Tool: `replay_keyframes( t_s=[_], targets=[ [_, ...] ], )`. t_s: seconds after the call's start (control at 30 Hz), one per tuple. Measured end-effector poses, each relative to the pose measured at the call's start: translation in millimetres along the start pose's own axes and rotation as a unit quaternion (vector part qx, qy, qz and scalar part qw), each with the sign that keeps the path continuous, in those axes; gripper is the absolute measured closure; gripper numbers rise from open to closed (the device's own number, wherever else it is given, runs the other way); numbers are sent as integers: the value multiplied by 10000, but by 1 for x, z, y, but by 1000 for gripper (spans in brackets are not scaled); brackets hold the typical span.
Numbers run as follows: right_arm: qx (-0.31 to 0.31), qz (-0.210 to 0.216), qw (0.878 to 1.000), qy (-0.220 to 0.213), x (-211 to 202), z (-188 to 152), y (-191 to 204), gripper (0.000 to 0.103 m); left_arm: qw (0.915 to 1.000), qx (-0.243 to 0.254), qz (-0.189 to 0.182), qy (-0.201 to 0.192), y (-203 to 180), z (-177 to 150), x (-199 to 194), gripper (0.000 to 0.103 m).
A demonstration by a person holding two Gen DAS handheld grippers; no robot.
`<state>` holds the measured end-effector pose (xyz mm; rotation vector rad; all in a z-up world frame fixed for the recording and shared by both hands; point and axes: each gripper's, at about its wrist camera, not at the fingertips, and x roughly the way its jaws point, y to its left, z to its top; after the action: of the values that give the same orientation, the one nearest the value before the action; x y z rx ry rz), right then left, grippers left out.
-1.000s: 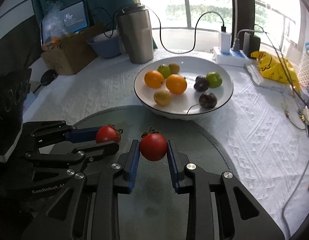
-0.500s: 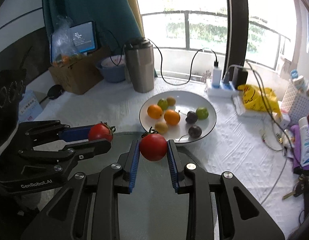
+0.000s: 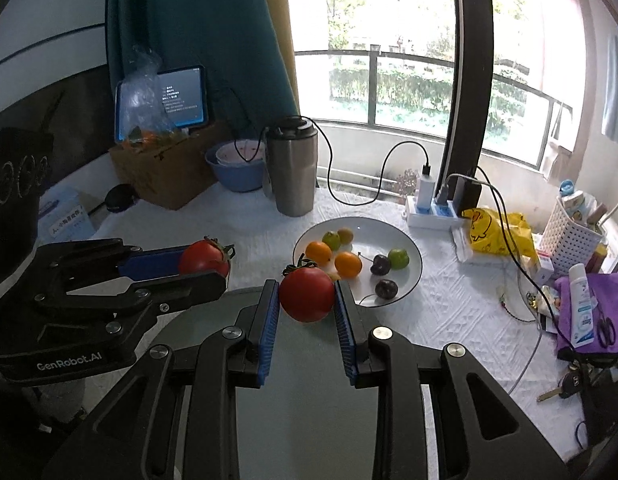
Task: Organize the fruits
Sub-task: 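Carry the tomato to the plate and open the left tool while the right tool releases its tomato there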
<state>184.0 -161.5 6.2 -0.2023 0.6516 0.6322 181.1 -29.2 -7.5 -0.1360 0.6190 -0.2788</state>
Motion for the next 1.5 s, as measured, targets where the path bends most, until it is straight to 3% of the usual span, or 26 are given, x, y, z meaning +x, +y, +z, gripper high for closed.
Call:
replay_keyframes(
  t_s=[0.43, 1.0, 1.5],
  targets=[
    [1, 198, 9997, -112, 20, 19, -23, 73, 9998, -13, 175, -86, 6, 24, 21, 72],
    [232, 1, 9995, 198, 96, 39, -87, 73, 9996, -130, 150, 192, 36, 55, 119, 72],
    [378, -27, 9981, 491, 184, 51, -112, 73, 9983, 6, 332, 474, 64, 75, 204, 72]
  ],
)
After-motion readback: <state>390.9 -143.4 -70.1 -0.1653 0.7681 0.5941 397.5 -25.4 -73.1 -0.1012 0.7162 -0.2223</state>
